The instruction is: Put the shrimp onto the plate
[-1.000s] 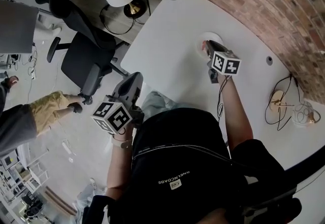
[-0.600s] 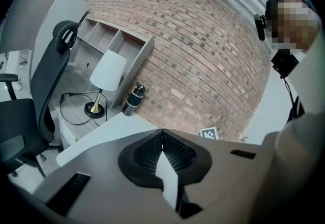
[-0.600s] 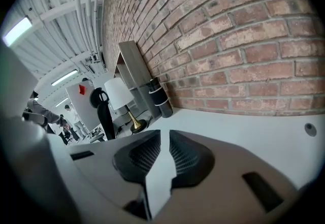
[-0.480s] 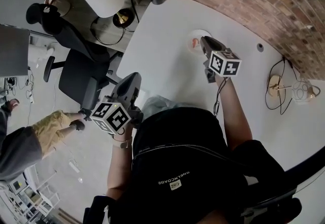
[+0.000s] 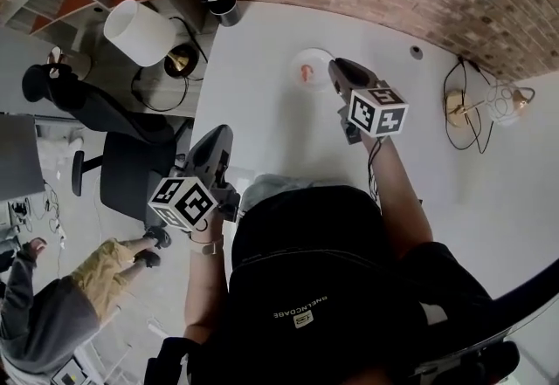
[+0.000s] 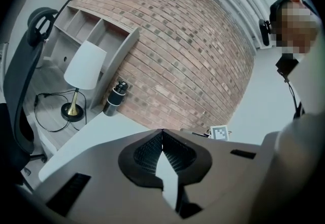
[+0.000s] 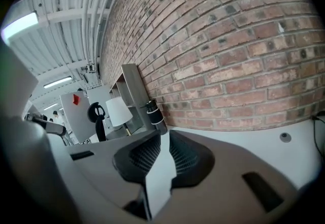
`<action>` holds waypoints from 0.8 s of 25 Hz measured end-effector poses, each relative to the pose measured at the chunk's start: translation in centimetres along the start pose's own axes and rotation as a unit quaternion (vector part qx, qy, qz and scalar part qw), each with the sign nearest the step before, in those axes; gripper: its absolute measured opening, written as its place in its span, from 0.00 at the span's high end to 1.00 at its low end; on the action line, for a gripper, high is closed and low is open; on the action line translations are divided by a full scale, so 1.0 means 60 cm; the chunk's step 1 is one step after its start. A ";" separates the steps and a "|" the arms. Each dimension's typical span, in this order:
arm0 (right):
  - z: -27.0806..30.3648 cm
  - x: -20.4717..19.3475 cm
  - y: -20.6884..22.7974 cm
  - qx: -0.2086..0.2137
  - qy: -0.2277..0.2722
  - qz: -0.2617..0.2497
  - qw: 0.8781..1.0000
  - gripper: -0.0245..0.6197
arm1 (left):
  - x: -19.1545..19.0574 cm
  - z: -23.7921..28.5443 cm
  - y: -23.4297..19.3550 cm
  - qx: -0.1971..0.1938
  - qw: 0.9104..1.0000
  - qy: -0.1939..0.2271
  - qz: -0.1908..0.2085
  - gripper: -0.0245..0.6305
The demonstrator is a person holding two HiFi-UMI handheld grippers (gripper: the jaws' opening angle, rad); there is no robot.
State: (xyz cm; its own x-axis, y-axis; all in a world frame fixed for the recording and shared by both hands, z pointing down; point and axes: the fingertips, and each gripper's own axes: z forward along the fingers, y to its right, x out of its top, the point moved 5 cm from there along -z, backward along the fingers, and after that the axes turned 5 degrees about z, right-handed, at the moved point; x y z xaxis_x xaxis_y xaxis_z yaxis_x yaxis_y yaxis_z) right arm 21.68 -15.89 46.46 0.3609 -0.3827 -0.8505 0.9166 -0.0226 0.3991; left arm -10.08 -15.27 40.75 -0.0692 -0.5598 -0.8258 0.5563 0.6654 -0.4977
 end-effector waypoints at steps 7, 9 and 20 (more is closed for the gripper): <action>-0.067 0.016 -0.009 -0.026 0.038 0.000 0.999 0.88 | 0.017 0.050 0.013 -0.061 0.998 -0.022 0.017 0.96; -0.083 0.022 -0.012 -0.037 0.050 0.003 0.998 0.88 | 0.018 0.062 0.016 -0.078 0.996 -0.031 0.019 0.96; -0.171 0.037 -0.026 -0.089 0.100 0.017 0.991 0.88 | 0.031 0.119 0.049 -0.156 0.984 -0.072 0.038 0.96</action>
State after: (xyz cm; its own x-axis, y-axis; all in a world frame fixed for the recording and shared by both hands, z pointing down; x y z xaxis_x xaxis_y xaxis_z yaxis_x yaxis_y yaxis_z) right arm 22.83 -7.23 40.42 0.4027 -0.1899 -0.8954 0.9127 0.1576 0.3771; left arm -2.66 -17.87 39.64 0.0933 -0.5511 -0.8292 0.2723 0.8152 -0.5112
